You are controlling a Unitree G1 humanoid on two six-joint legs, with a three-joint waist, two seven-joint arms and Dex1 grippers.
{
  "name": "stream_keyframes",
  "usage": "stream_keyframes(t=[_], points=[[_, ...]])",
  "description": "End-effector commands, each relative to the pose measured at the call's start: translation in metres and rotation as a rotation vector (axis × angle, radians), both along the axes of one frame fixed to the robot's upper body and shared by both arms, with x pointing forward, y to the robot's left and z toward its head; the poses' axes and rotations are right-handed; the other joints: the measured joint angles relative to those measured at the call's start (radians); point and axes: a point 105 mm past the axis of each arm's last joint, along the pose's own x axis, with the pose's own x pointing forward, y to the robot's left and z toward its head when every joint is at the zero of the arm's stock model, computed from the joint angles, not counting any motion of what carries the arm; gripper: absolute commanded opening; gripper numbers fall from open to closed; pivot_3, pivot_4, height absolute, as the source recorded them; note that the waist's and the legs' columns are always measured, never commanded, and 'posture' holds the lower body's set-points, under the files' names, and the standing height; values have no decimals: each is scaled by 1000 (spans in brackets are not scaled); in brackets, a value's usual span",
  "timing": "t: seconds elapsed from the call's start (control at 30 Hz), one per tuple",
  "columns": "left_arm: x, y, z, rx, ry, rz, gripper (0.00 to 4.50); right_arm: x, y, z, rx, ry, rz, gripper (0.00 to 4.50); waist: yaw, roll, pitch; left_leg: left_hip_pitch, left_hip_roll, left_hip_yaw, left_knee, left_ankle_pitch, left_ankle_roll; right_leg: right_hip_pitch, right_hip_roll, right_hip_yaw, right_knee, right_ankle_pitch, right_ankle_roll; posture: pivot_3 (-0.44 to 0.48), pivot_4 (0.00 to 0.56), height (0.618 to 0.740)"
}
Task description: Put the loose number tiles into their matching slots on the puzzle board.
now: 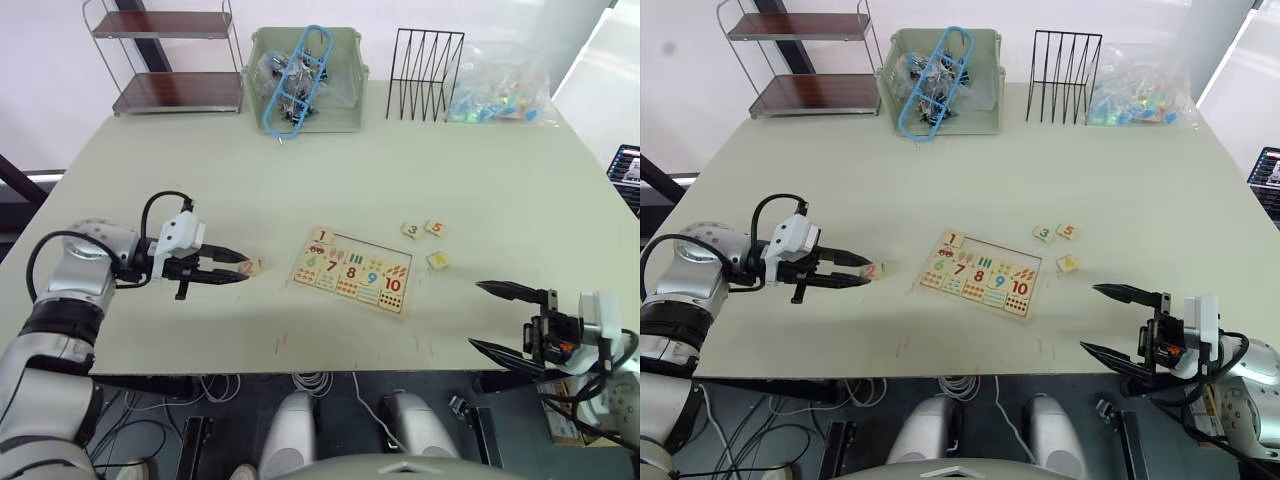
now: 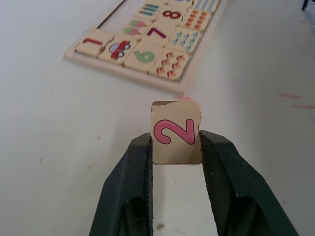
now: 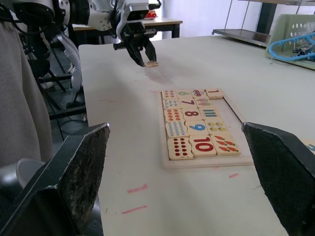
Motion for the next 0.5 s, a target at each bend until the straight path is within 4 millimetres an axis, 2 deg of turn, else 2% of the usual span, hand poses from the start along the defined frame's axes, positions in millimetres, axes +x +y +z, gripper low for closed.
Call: stream_keyframes(t=[0.03,0.3,0.5], points=[[8,-12,27,36,-27,-68,907,-1,3,9,22,-51,-8,4500,3,0,0,0,0,0,0,0,0,0,0,0,0,0,0,0,150,740],[36,-47,47,129,-51,-148,907,1,5,10,61,-56,-59,4500,4,-1,0,0,-1,0,1,0,0,0,1,1,0,0,3,0,150,740],[54,-75,54,212,-87,-218,907,-1,6,11,67,-64,-115,4500,2,-1,1,-1,-1,-1,1,0,0,0,1,1,0,0,3,0,150,740]])
